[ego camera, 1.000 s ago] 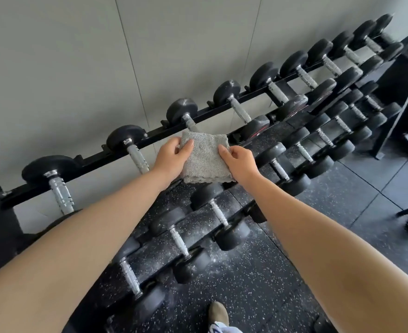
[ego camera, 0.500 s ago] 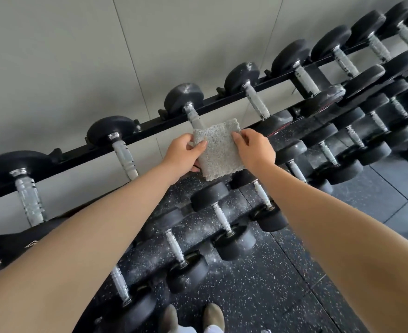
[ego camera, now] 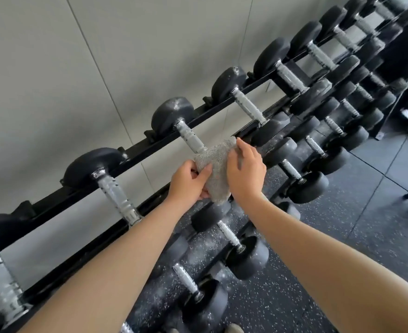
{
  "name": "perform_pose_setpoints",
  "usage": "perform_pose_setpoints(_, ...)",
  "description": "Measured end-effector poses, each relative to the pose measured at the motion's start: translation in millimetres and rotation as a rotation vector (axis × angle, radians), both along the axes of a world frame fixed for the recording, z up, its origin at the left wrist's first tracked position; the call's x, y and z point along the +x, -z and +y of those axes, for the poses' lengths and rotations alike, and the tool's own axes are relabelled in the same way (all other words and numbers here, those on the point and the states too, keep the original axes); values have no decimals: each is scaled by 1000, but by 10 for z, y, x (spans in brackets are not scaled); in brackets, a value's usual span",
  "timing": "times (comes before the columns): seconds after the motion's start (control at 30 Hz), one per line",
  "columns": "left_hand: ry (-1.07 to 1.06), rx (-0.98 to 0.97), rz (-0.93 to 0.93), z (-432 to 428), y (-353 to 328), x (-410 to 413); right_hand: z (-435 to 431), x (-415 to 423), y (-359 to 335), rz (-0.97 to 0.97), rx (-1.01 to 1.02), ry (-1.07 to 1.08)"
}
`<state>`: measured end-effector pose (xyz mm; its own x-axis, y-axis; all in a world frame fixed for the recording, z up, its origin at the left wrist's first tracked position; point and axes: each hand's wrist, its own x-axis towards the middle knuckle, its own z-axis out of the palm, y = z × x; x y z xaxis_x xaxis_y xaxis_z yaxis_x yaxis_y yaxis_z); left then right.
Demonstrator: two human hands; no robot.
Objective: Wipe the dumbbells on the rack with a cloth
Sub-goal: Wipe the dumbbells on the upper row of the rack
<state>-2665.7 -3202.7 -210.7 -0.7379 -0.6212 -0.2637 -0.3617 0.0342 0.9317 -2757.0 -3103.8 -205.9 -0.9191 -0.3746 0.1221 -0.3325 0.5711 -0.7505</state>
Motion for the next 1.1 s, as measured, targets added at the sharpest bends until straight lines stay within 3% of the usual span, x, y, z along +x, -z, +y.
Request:
perform_pose_setpoints(0.2,-15,-240,-95,-401,-3,-30,-278,242,136,-68,111,39)
perform_pose_setpoints(0.43,208,-529,220,-853,9,-372,-344,261,248,38,132,149)
perform_pose_setpoints(0.5,316,-609,163,-897,59,-482,-378,297,281,35,60,187)
perform_pose_setpoints(0.6,434,-807,-69,-883,175,-597,-420,346,319,46,-53,230)
perform_pose_setpoints(0.7,515,-856,-225,-782,243,-649,-446,334,358,13,-89,273)
perform_pose_setpoints(0.93,571,-907,-282,-775,270,-665,-440,227,281,6,-314,277)
perform_pose_setpoints(1.1,603,-938,-261,-790,241,-640,-357,-51,168,-318,-365,220)
